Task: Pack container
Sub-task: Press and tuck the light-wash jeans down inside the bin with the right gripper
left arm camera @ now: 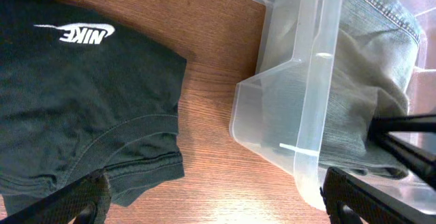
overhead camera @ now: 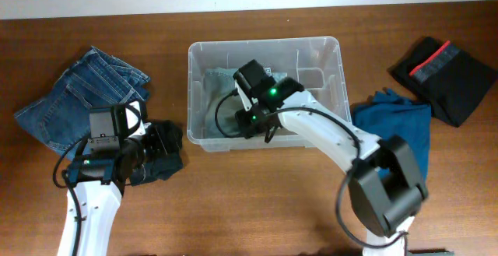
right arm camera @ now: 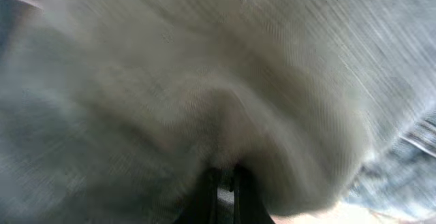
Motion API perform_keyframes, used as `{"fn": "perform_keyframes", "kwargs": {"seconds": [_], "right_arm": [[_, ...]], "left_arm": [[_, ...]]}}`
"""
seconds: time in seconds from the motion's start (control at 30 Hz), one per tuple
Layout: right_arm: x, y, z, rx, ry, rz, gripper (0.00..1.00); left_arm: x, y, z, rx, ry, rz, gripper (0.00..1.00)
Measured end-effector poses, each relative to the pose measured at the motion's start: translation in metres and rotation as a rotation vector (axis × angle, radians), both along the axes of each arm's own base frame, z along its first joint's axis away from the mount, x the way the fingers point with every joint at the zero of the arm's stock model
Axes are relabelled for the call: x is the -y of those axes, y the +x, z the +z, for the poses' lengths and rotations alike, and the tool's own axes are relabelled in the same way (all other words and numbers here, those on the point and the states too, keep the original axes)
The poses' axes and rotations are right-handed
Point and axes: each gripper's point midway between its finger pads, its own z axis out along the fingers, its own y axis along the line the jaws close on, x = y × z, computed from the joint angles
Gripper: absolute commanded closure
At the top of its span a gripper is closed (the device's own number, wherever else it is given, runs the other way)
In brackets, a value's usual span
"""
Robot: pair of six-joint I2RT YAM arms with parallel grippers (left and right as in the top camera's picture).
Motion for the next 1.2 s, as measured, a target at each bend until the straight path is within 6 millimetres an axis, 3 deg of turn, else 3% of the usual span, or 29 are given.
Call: {"fn": "perform_keyframes", "kwargs": {"seconds": [0.47, 0.57, 0.73, 0.83, 1.2], "right_arm": [[-0.003, 0.002, 0.001, -0.031, -0.014, 0.007, 0.96], [-0.001, 0.002, 0.017, -0.042, -0.037, 0.014, 0.96], [-0.012, 0.021, 0.084, 0.041, 0.018, 0.011, 0.96], [-0.014, 0.02, 0.11, 0.044, 0.068, 0.01, 0.96], [0.003, 0.018, 0.113, -0.043, 0.121, -0.037, 0.96]], "left_arm": [[0.0, 0.0, 0.0, 0.0, 0.0, 0.0, 0.01], [0.0, 0.0, 0.0, 0.0, 0.0, 0.0, 0.01], [0.0, 0.0, 0.0, 0.0, 0.0, 0.0, 0.01], [0.0, 0.0, 0.0, 0.0, 0.0, 0.0, 0.0], [0.0, 0.0, 0.0, 0.0, 0.0, 0.0, 0.01]]}}
